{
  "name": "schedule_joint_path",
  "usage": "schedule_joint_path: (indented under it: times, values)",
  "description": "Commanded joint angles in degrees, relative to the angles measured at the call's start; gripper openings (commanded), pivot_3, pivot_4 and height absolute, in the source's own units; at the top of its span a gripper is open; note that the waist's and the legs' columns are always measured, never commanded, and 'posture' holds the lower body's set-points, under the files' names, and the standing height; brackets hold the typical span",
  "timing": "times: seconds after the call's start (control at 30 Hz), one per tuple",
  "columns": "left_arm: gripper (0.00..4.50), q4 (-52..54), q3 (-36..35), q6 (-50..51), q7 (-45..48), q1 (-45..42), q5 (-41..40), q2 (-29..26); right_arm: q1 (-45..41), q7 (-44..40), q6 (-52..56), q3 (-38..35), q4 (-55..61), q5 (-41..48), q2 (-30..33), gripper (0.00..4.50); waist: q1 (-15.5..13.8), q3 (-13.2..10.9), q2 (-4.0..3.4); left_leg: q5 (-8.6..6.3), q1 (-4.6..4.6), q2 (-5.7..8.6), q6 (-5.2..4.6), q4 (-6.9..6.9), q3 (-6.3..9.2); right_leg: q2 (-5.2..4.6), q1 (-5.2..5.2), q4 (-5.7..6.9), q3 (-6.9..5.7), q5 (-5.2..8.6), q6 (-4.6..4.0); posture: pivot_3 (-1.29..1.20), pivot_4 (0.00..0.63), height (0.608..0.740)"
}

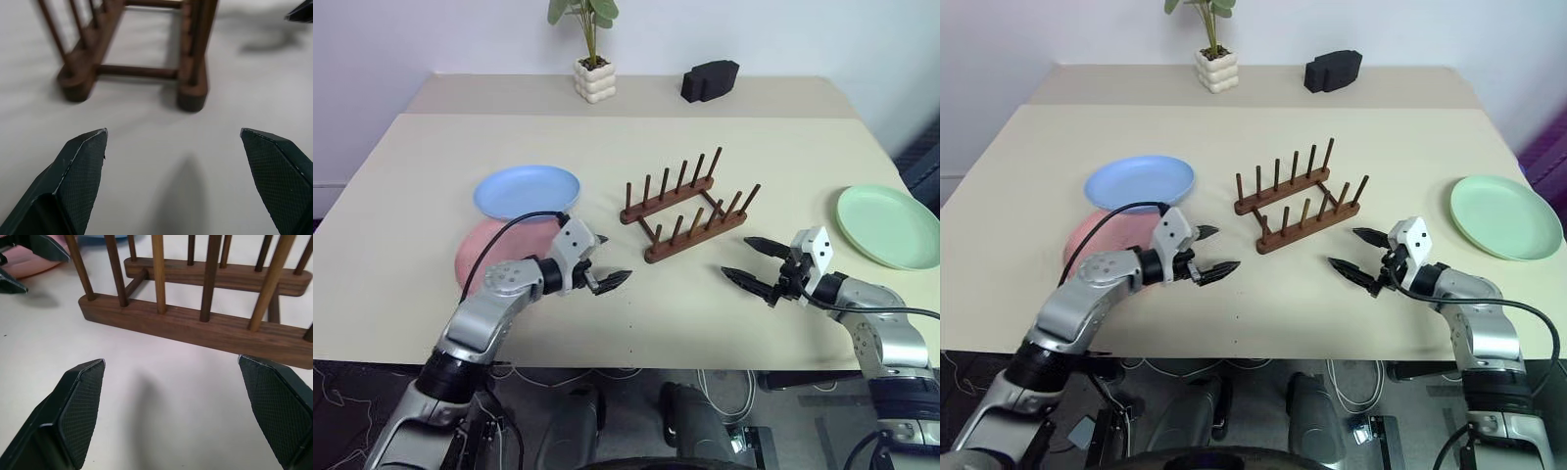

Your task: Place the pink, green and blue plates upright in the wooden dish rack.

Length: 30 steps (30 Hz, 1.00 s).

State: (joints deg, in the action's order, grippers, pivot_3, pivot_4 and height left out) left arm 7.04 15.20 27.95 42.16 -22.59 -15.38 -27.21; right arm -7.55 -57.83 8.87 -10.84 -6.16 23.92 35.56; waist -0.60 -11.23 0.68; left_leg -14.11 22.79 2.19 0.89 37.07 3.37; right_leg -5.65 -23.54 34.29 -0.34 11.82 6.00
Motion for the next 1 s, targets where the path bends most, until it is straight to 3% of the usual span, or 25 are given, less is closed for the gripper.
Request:
schedule_joint_path:
  times: [0.03, 0.27, 0.3, 0.37, 0.43, 0.6, 0.9, 1.0]
  values:
    - [4.50, -4.3, 1.4, -2.3, 1.5, -2.5, 1.9, 1.8, 2.8, 0.3, -2.1, -1.6, 3.3, 1.3, -1.0, 4.44, 0.0, 0.0, 0.00, 0.00, 0.01, 0.00, 0.00, -0.01, 0.00, 0.00, -0.01, 0.00, 0.00, 0.00, 0.00, 0.00, 0.150, 0.736]
    - [4.50, -14.9, 2.5, -3.3, 0.2, -7.7, 5.2, 8.4, 6.2, 3.9, -1.0, -1.3, 9.9, 1.7, -3.3, 4.44, 0.1, 0.0, -0.02, 0.00, -0.02, -0.01, 0.00, 0.04, 0.02, 0.00, 0.00, 0.01, 0.04, -0.02, 0.04, 0.00, 0.150, 0.736]
    - [4.24, -15.6, 2.3, -3.4, 0.7, -8.0, 4.9, 9.1, 7.0, 4.9, -0.1, -1.0, 11.9, 1.9, -3.6, 4.48, 0.0, 0.0, -0.02, 0.00, -0.04, -0.02, 0.00, 0.03, 0.03, 0.00, 0.00, 0.02, 0.04, -0.02, 0.04, 0.00, 0.150, 0.736]
    - [3.61, -16.2, 2.5, -4.0, 1.8, -8.2, 4.9, 10.1, 8.3, 6.4, 1.3, -0.5, 15.1, 2.3, -4.0, 4.50, -0.1, 0.0, -0.02, 0.00, -0.04, -0.02, 0.00, 0.02, 0.06, 0.00, 0.01, 0.02, 0.03, -0.02, 0.04, 0.00, 0.150, 0.736]
    - [2.67, -16.5, 2.6, -4.5, 2.2, -8.2, 5.3, 10.6, 8.9, 8.2, 3.1, -0.1, 17.9, 2.7, -4.3, 4.50, -0.1, 0.0, -0.02, 0.00, -0.02, -0.03, 0.00, 0.02, 0.08, -0.01, 0.01, 0.01, 0.04, -0.02, 0.03, 0.00, 0.150, 0.736]
    - [0.05, -15.9, 2.2, -5.4, 3.3, -7.8, 5.6, 10.5, 8.7, 10.7, 6.4, 0.4, 21.5, 3.5, -4.1, 4.50, -0.1, 0.0, -0.02, 0.00, -0.02, -0.04, 0.00, 0.05, 0.10, -0.02, 0.01, 0.00, 0.05, -0.02, 0.04, 0.00, 0.150, 0.736]
    - [0.02, -14.3, 3.0, -10.3, 8.8, -6.9, 6.8, 8.0, 6.1, 12.1, 10.1, 0.1, 22.5, 3.7, -2.4, 4.50, -0.1, 0.0, -0.02, 0.00, 0.00, -0.07, 0.00, 0.02, 0.09, -0.02, -0.02, -0.01, 0.05, -0.02, 0.02, 0.00, 0.150, 0.736]
    - [0.90, -15.1, 2.2, -8.1, 8.7, -7.5, 6.1, 8.5, 6.2, 12.4, 10.2, 0.2, 22.7, 3.6, -2.3, 4.50, -0.2, 0.0, -0.02, 0.00, 0.03, -0.06, 0.00, 0.04, 0.09, -0.02, -0.02, -0.01, 0.05, -0.02, 0.02, 0.00, 0.150, 0.736]
